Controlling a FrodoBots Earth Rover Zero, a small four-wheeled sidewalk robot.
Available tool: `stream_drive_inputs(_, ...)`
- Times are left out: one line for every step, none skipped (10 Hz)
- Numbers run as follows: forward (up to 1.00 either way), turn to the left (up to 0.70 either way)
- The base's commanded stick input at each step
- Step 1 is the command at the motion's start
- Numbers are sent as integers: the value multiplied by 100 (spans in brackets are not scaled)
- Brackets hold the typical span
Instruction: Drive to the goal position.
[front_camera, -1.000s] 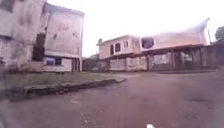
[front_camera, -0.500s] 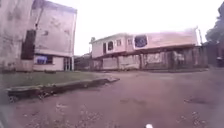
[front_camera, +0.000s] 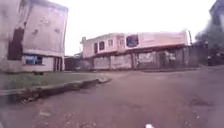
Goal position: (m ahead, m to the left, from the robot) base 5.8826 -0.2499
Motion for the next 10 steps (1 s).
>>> stream_drive_inputs(50,-27)
stream_drive_inputs(50,-27)
stream_drive_inputs(50,-27)
stream_drive_inputs(50,-27)
stream_drive_inputs(50,-27)
stream_drive_inputs(50,-27)
stream_drive_inputs(50,-27)
stream_drive_inputs(50,-27)
stream_drive_inputs(50,-27)
stream_drive_inputs(50,-27)
